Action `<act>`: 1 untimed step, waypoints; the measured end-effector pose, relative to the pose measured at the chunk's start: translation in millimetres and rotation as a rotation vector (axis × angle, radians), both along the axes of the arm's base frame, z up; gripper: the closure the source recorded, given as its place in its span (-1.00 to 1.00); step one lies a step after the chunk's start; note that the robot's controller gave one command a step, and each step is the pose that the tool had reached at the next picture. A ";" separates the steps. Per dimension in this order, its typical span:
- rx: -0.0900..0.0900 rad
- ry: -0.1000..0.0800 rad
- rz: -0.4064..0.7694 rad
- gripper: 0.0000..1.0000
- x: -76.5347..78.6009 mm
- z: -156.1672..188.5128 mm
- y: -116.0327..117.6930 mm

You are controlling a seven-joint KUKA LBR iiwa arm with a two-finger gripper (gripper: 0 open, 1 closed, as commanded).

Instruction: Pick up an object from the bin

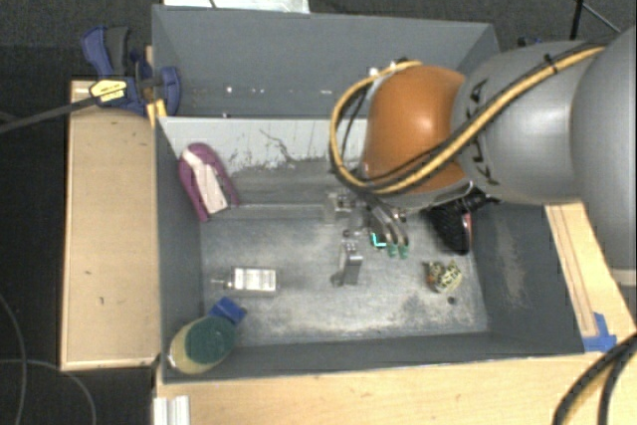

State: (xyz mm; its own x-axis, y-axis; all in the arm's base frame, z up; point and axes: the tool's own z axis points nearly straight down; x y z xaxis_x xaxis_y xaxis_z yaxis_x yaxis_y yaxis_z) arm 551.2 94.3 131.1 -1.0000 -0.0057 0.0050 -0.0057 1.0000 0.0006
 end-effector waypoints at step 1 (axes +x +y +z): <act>0.006 -0.011 -0.061 -1.00 26.1 24.3 108.8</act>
Offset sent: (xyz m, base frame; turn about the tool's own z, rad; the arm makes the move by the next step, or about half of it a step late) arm 0.0254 0.1029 0.0222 0.0676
